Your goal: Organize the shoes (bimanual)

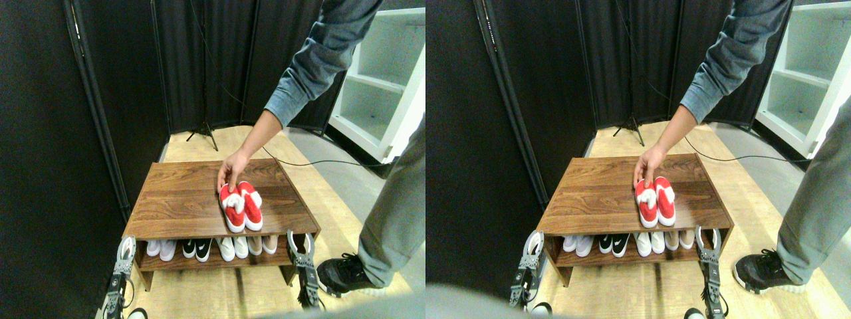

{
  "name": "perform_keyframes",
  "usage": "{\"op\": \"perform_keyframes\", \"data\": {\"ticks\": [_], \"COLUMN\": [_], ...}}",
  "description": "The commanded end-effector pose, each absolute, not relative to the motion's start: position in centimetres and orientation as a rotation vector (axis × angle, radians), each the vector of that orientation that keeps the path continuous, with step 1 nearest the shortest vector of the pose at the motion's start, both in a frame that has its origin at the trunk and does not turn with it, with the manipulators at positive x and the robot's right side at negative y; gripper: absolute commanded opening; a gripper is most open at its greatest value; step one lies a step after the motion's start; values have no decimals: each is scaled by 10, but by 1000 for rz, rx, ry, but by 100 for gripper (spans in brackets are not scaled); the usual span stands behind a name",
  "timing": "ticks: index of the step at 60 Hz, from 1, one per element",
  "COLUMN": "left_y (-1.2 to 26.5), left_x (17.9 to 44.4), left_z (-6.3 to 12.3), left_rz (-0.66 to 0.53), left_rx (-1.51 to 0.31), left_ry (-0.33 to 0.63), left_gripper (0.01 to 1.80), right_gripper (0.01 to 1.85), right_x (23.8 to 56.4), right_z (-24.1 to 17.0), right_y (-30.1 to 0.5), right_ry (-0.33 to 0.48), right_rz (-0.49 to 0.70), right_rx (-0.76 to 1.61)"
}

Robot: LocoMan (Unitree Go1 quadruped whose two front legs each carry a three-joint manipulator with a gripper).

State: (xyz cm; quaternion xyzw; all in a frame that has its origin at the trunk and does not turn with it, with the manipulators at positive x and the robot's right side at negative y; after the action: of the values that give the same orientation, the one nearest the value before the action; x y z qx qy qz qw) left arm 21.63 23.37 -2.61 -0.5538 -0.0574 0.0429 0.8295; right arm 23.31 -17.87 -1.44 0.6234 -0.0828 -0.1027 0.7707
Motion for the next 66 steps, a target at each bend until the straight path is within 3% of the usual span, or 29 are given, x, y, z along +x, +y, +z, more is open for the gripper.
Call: {"op": "perform_keyframes", "data": {"ticks": [1,34,66], "left_y": [229,223,211], "left_x": [223,238,247], "left_z": [-24,-35,-36], "left_rz": [73,87,97], "left_rx": [-1169,-1214,-1245], "left_ry": [-155,-130,-135], "left_gripper": [1,1,9], "right_gripper": [33,55,55], "right_x": [236,233,234], "right_z": [-3,-5,-4], "right_y": [-177,-180,-186], "right_ry": [-206,-205,-218], "right_rz": [-180,-190,-192], "right_rx": [1360,1346,1350]}}
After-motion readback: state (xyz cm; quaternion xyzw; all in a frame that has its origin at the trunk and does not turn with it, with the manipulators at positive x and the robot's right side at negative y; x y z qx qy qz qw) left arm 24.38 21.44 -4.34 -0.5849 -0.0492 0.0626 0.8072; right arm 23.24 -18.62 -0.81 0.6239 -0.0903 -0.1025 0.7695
